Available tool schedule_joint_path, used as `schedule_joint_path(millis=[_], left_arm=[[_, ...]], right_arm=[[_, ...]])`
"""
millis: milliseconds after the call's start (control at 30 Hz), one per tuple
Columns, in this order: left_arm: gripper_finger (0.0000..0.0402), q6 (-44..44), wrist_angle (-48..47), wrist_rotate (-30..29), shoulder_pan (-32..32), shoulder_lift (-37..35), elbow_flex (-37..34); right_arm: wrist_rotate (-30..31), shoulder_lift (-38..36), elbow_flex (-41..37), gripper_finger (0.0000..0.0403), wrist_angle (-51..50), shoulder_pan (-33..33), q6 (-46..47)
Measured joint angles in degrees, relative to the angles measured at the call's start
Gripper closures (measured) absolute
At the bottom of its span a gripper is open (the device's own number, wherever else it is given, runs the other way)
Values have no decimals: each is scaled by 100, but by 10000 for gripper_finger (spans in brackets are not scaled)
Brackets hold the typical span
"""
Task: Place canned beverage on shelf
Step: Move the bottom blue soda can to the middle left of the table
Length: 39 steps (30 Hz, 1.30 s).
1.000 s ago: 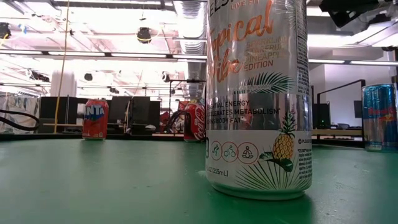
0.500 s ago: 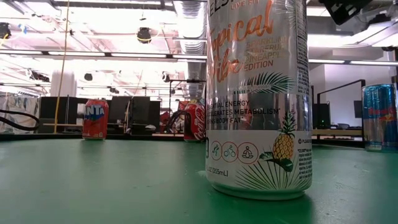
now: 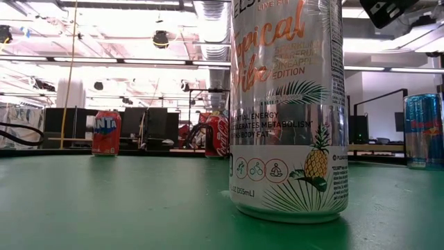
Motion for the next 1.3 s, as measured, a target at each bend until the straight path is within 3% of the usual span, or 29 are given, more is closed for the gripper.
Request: schedule_joint_path(millis=[367, 600, 700, 867, 1033, 1300], left_arm=[[24, -433, -119, 333, -253, 0, 0], [24, -1222, -117, 932, -541, 0, 0], [24, -1470, -117, 904, -697, 0, -14], [24, -1835, -5, 1391, -808, 2, -489], [24, -1662, 603, 1455, -834, 11, -963], [24, -1638, 851, 1621, -886, 11, -1047]], right_arm=[[0, 0, 0, 380, -90, -4, 1], [0, 1, 0, 380, -113, -4, 0], [0, 2, 1, 380, -110, -4, -2], [0, 2, 0, 380, -110, -4, -4], [0, 2, 0, 380, -111, -6, -135], [0, 2, 0, 380, -100, -15, -151]])
